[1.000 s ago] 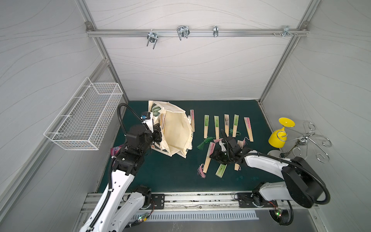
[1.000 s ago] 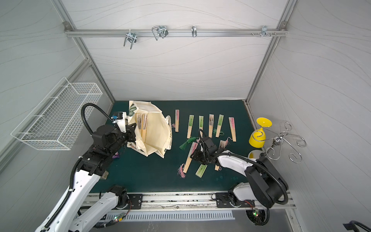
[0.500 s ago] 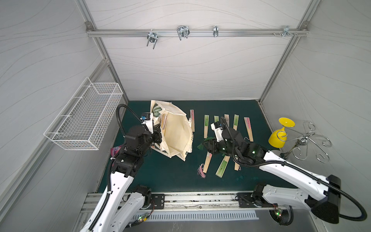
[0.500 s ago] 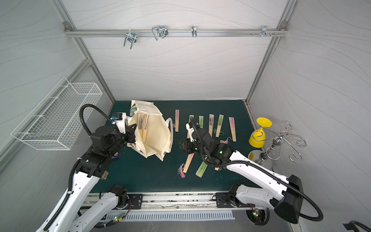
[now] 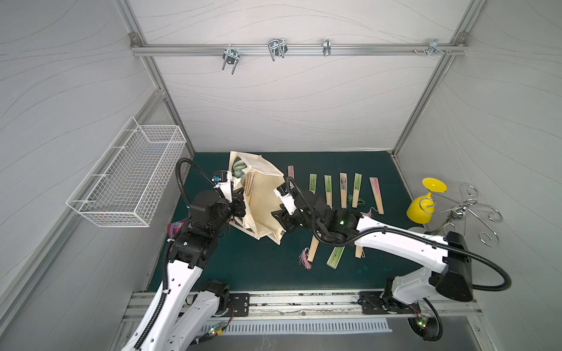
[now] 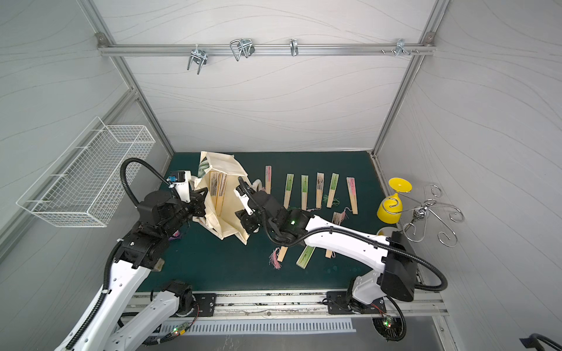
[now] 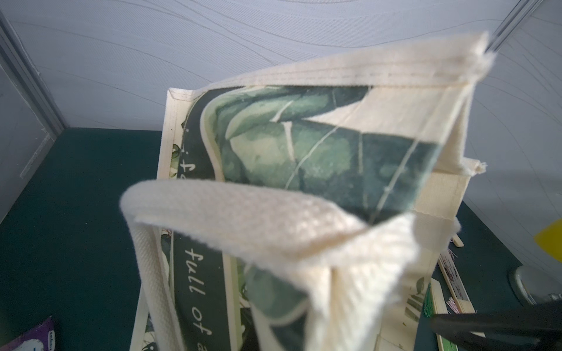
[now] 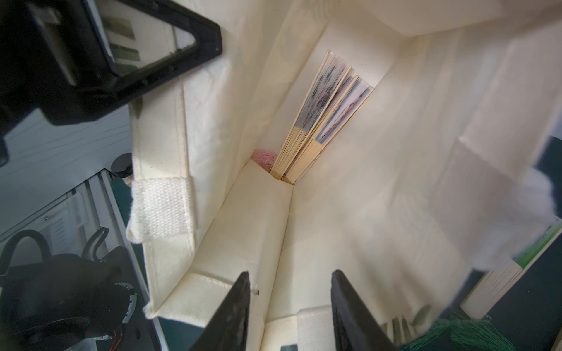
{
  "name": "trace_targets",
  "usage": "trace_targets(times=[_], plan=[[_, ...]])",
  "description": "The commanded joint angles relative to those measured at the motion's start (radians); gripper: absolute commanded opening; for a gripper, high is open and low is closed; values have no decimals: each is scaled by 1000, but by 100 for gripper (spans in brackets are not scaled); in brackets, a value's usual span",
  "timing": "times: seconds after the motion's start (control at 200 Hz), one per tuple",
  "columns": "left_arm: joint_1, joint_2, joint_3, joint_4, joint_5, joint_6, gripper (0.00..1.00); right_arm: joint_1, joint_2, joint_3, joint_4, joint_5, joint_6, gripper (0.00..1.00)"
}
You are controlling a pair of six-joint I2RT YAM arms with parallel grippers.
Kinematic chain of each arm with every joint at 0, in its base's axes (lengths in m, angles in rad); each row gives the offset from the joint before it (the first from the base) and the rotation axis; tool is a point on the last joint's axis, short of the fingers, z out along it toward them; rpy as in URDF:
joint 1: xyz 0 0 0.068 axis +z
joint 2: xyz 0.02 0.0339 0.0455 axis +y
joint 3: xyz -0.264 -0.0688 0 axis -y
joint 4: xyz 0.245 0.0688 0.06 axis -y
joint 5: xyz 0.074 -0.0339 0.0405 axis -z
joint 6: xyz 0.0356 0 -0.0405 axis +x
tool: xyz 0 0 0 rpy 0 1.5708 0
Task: Take out the folding fans from the tote bags
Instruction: Pick up the folding fan from the canvas bag.
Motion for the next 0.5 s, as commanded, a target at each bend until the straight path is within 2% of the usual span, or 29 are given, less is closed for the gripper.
trace_targets(times=[0.0, 0.31, 0.495], plan=[[4, -14, 9, 60, 27, -22, 0, 7, 61, 50, 54, -26, -47, 44], [5, -25, 7, 61, 48, -33, 0, 9, 248, 130, 69, -95, -1, 44], [5, -44, -8, 78, 82, -33, 0, -18, 368, 196, 69, -105, 78, 44]])
